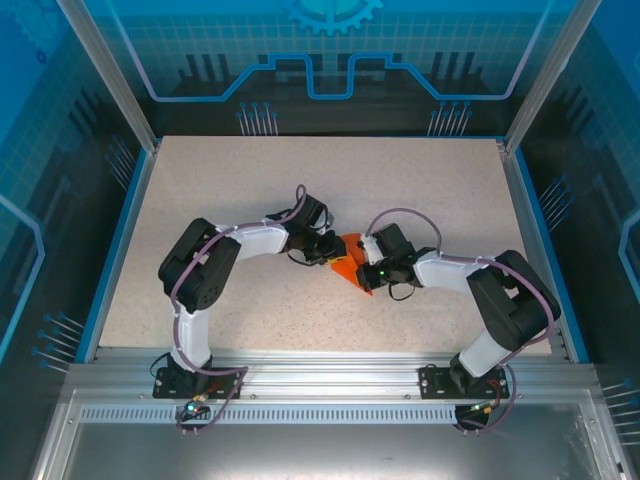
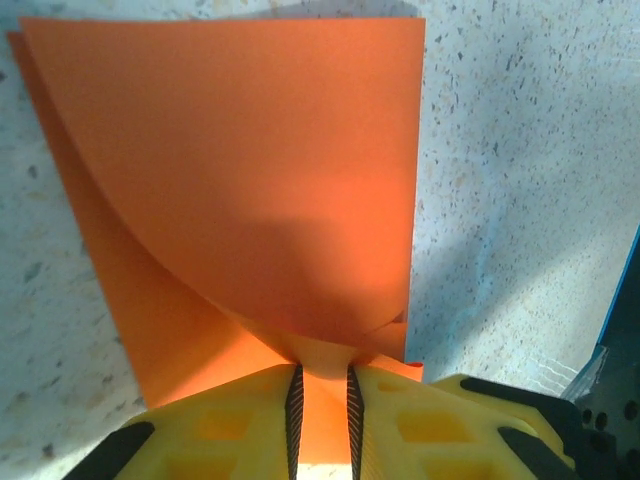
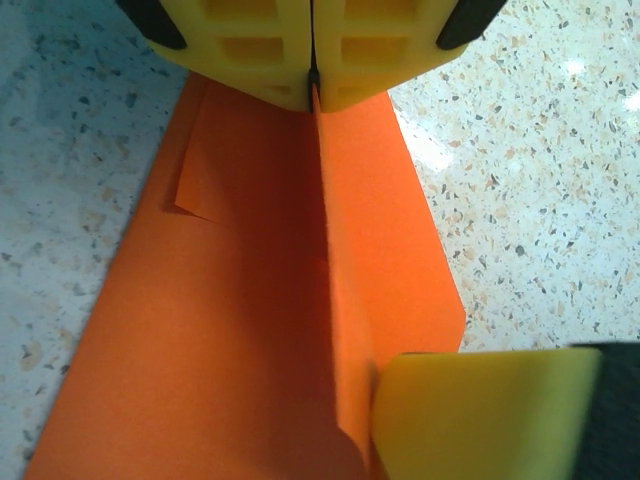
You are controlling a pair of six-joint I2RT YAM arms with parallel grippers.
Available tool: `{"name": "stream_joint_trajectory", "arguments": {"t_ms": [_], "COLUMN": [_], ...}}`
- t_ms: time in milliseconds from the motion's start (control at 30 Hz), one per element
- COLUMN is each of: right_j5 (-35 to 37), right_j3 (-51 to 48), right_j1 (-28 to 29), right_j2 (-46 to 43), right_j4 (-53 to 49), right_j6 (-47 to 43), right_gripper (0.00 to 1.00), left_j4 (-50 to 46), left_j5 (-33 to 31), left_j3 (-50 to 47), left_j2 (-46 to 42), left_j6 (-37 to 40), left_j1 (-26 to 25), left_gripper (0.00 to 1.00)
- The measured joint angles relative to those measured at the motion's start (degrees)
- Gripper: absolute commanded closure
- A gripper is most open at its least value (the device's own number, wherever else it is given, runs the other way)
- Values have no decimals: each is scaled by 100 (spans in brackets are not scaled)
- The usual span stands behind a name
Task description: Fold a paper plane with a square sheet of paper (fold left side to right side)
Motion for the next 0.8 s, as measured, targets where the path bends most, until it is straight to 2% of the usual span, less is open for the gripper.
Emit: {"name": "stream_joint_trajectory", "arguments": {"t_ms": [133, 300, 467, 800], "right_j5": [-59, -168, -393, -629], "right_j3": [0, 2, 57, 680], "right_j1": [-31, -57, -181, -293], "right_j2": [0, 0, -20, 35], "right_j4": [-2, -26, -144, -422], "right_j6": [81, 151, 186, 39], "right_gripper": [92, 75, 66, 65], "left_j4": [-7, -2, -20, -24], "left_j5": [0, 0, 0, 0], "left_j3": [63, 87, 107, 109], "left_j2": [79, 114, 118, 118], "left_j6": [-2, -9, -7, -2], "left_j1": [-35, -61, -66, -68], "left_gripper": [78, 78, 78, 78]}}
